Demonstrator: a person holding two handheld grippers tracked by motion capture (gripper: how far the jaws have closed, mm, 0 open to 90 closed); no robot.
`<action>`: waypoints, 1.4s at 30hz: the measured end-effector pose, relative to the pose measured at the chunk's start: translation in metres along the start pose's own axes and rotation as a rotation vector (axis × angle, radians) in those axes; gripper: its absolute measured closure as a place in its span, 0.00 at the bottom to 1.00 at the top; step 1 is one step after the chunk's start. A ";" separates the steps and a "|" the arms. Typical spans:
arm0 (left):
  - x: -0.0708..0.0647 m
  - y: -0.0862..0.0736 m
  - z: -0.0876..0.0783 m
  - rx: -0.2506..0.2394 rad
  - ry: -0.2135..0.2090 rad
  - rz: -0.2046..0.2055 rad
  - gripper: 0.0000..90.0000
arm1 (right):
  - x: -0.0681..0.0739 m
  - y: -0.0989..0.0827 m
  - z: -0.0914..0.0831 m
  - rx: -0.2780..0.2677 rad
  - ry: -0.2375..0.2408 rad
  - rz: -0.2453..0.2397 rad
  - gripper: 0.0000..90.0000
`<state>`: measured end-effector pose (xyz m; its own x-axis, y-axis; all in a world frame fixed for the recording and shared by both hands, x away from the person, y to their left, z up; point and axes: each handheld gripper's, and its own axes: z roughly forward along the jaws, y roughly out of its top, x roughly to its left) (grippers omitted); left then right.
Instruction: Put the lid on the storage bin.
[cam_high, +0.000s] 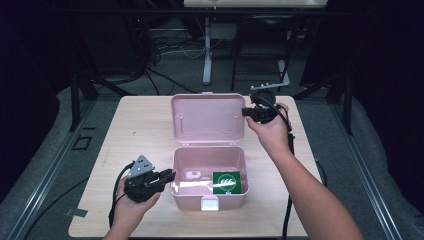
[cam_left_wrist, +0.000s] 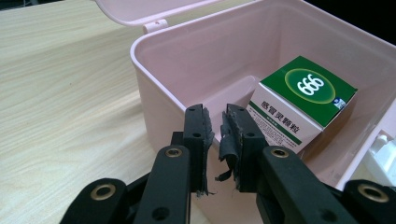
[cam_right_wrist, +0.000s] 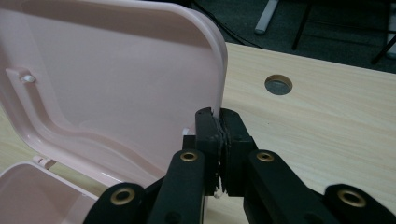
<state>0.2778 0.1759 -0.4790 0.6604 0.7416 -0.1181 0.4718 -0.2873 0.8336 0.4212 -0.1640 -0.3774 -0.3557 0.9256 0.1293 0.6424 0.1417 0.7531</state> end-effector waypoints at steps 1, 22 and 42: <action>0.000 0.000 0.000 0.001 0.001 0.002 0.88 | 0.000 -0.001 0.000 -0.019 0.000 -0.007 0.98; 0.001 0.000 0.000 0.000 -0.003 -0.012 0.88 | 0.006 -0.027 -0.022 -0.141 0.025 -0.026 0.98; 0.001 -0.001 0.000 -0.005 -0.003 -0.020 0.88 | 0.012 -0.045 -0.032 -0.232 0.019 -0.065 0.98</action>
<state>0.2778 0.1767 -0.4797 0.6527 0.7451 -0.1368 0.4819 -0.2690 0.8339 0.3663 -0.1705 -0.3895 -0.4056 0.9100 0.0858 0.4452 0.1147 0.8880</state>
